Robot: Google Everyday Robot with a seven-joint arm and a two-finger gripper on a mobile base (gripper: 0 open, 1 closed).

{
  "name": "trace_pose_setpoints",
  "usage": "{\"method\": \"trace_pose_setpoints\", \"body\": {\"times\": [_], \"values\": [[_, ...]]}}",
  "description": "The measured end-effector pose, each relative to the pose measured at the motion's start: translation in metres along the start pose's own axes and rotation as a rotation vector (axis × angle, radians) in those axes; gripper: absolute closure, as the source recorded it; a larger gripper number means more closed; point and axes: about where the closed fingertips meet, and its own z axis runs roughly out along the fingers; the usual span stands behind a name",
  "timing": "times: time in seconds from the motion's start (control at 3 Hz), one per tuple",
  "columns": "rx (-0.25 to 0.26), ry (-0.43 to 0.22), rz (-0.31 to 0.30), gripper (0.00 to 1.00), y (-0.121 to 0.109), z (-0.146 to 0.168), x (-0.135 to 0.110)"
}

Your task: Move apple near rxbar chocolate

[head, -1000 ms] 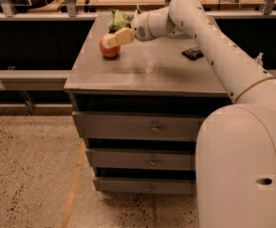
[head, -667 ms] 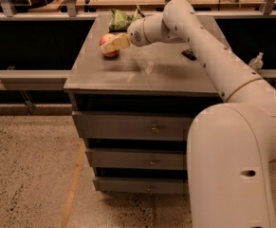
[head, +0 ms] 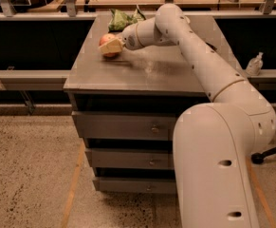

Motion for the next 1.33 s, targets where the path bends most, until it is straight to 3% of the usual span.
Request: {"method": "trace_pose_setpoints", "body": {"times": [0.33,0.67,1.0,1.33], "values": [[0.021,0.002,-0.023,0.73,-0.008,-0.003,-0.009],[0.145,-0.036,-0.038,0.96,-0.034,-0.044,-0.036],[0.296,-0.070,-0.005,1.00,-0.062,-0.094,-0.048],[0.419,-0.079,0.088,1.00,-0.081,-0.122,-0.023]]}}
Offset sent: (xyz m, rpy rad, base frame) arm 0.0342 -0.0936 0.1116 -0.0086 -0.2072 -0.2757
